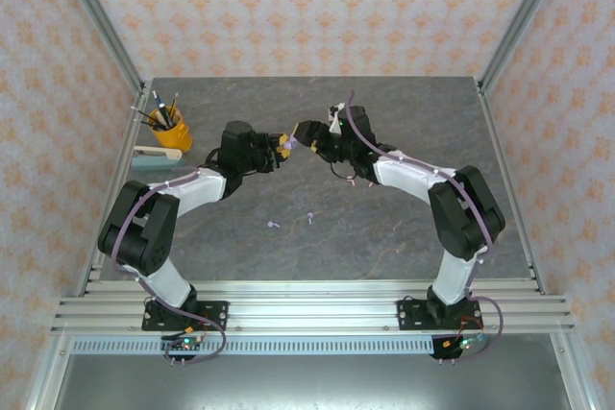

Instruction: Insert the wireless bluetooth earbuds into the charging case

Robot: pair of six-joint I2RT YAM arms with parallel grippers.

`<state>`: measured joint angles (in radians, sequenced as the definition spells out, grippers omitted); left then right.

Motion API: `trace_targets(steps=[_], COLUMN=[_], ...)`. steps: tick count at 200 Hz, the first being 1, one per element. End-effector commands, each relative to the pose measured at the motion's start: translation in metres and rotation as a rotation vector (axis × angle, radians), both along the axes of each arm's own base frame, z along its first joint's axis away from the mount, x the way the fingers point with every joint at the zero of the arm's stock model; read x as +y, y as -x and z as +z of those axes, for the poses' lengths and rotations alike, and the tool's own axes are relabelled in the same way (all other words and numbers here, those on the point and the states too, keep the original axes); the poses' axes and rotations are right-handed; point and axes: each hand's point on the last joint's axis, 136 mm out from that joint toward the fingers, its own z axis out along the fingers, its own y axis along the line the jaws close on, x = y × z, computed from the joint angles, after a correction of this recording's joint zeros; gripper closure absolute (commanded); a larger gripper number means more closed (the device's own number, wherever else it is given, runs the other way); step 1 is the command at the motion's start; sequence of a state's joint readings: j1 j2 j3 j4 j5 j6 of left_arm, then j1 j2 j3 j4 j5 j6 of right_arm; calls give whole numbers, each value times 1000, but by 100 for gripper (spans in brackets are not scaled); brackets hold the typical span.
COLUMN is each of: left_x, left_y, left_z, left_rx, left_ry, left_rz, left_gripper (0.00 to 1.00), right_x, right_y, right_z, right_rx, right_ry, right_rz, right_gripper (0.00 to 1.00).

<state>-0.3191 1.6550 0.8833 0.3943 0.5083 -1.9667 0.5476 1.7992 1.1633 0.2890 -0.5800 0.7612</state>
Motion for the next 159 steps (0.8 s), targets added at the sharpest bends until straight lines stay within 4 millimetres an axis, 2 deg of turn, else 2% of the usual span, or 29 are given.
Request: trace_targets(steps=[1,37,108,159], left_x=[2,1,1,1], left_y=[-1,0,0,4], left_z=[22,21,21,20], left_rx=[-35,-28,-22,-7], left_ry=[-2,-5,2,34], left_rz=[23,26,43,81], left_gripper=[100,100,100,100], right_x=[8,14,30,38], right_y=[-12,-16,-10,-10], right_z=[19,17,18,5], right_rx=[-80,-86,-117,-142], right_ry=[-72,-97,-106,-82], right_rz=[-29,-33,-1,-9], right_gripper=[29,29,28,28])
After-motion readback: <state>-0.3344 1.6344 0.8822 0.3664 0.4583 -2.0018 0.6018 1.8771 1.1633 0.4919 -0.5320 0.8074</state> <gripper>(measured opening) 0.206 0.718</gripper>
